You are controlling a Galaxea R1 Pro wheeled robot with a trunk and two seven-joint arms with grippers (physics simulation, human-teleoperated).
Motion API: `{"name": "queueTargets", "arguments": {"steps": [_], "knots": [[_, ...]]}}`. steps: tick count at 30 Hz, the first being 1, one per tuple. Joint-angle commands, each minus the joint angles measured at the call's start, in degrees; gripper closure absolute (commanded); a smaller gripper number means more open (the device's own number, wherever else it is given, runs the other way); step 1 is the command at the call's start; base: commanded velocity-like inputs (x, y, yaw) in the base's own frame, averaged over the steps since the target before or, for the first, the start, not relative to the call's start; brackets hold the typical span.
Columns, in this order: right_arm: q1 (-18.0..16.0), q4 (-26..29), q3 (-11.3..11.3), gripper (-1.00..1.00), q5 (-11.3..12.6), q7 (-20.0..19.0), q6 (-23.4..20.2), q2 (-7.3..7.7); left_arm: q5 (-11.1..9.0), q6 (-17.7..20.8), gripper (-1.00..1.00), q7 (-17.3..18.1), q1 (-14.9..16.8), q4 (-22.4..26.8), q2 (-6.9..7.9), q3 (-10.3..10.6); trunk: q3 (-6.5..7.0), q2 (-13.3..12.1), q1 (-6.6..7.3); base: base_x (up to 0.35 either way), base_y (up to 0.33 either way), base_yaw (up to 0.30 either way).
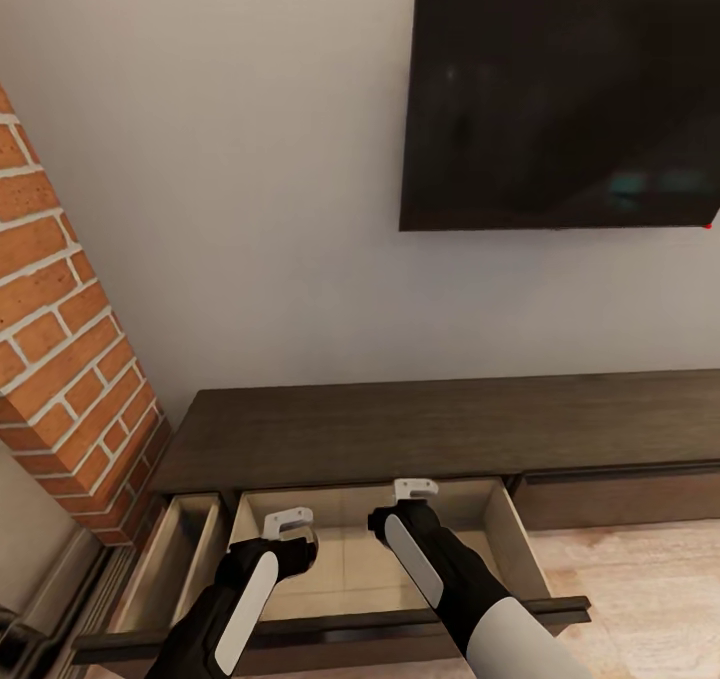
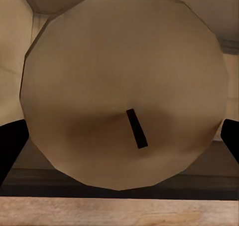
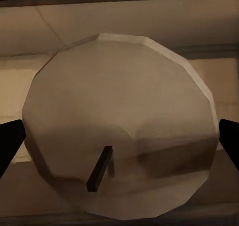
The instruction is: Place each of the two pumpkins and all three candles from the living room inside a cabinet in the living room (use any cabinet), then make sure every cabinet is closed, and position the cauldron so it is next to a table in the living room.
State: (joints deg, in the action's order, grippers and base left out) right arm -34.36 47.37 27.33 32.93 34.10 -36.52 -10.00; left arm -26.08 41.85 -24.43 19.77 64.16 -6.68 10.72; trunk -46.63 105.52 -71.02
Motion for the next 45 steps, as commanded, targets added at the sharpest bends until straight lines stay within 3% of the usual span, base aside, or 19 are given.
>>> {"name": "queueTargets", "arguments": {"steps": [1,6,12,15,22,40,45], "knots": [[0.00,0.00,0.02,1.00,-0.04,0.00,-0.43,0.00,0.00,0.00,1.00,-0.02,0.00,0.00,0.00,0.00,0.00,0.00,0.00,0.012,0.000,0.000],[-0.21,0.06,0.04,1.00,0.26,0.06,-4.28,0.00,0.04,0.03,1.00,-0.01,0.00,0.14,0.02,-0.06,-0.18,0.40,-0.22,0.003,0.000,0.000],[-1.18,-0.05,0.01,1.00,4.05,0.09,-6.62,0.00,-0.16,0.93,1.00,0.07,0.00,0.31,0.03,-0.09,-1.26,2.81,-1.54,0.000,0.000,0.000],[-1.28,-0.07,0.00,1.00,4.71,0.09,-6.71,0.00,-0.19,2.05,1.00,0.08,0.00,0.34,0.07,-0.18,-1.79,4.01,-2.20,0.000,0.000,0.000],[-1.31,-0.22,0.00,1.00,4.93,0.09,-6.71,0.00,-0.20,3.50,1.00,0.15,0.07,0.35,0.14,-0.39,-3.05,6.82,-3.73,0.000,0.000,0.000],[-1.29,-0.44,0.00,1.00,4.95,0.09,-6.72,0.00,-0.38,4.56,1.00,0.18,0.09,0.97,0.05,-0.53,-3.05,6.82,-3.73,0.062,0.000,0.000],[-1.30,-0.44,0.02,1.00,4.95,0.09,-6.80,0.00,-0.33,4.70,1.00,0.17,0.09,1.04,0.07,-0.53,-3.95,8.82,-4.83,0.002,0.000,0.000]]}}
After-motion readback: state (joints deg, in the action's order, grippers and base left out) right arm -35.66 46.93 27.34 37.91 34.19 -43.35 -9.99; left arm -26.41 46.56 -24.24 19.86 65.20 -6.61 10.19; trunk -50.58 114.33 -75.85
